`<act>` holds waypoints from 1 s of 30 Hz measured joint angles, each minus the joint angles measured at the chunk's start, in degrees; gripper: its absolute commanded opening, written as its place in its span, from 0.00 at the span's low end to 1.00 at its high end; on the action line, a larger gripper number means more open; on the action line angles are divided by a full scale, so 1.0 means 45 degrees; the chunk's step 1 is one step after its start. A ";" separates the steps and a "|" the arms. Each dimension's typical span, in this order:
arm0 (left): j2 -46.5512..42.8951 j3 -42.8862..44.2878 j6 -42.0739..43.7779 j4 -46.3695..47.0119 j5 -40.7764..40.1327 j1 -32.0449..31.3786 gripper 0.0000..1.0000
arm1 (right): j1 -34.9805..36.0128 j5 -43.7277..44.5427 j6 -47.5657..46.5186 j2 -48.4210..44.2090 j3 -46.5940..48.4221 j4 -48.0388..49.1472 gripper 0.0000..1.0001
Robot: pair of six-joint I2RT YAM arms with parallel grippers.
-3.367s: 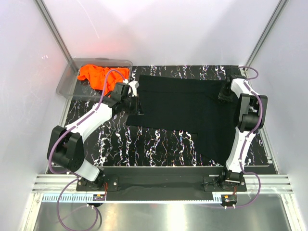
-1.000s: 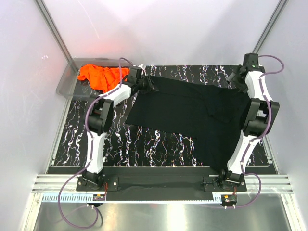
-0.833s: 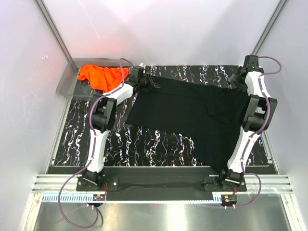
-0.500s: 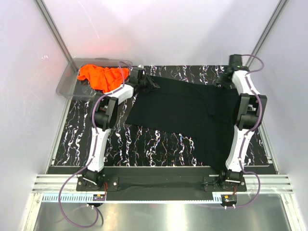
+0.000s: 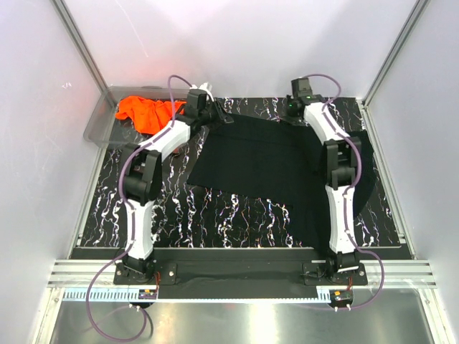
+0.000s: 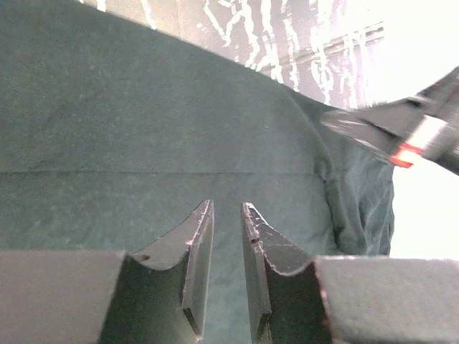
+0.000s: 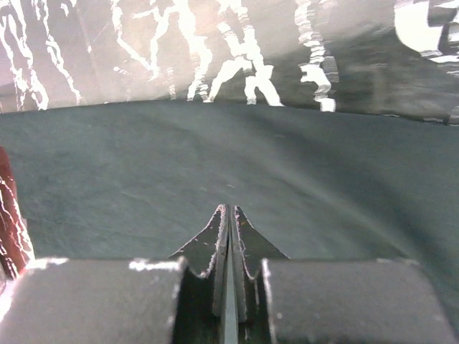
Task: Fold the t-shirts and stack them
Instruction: Fold the tshirt
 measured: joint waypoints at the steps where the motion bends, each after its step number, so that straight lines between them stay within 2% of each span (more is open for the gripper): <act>1: -0.0321 -0.0131 0.0151 -0.0068 -0.0078 0.0000 0.27 | 0.0160 -0.0078 0.0117 0.0287 0.0277 0.0000 0.08; 7: -0.1545 -0.0597 0.0811 -0.0408 -0.0432 0.0024 0.28 | 0.0899 -0.0175 0.0661 0.2050 0.2074 -0.0180 0.08; 14: -0.1928 -0.1083 0.1137 -0.0617 -0.0588 0.0131 0.28 | 0.1734 -0.0214 0.0908 0.3551 0.3628 -0.0500 0.08; 23: -0.1972 -0.1195 0.1205 -0.0903 -0.0753 0.0248 0.30 | 0.2861 -0.0957 0.0869 0.3774 0.3857 -0.0568 0.08; 30: -0.1972 -0.1195 0.1010 -0.0908 -0.0986 0.0257 0.30 | 0.3648 -0.1535 0.0520 0.3638 0.3711 -0.0792 0.16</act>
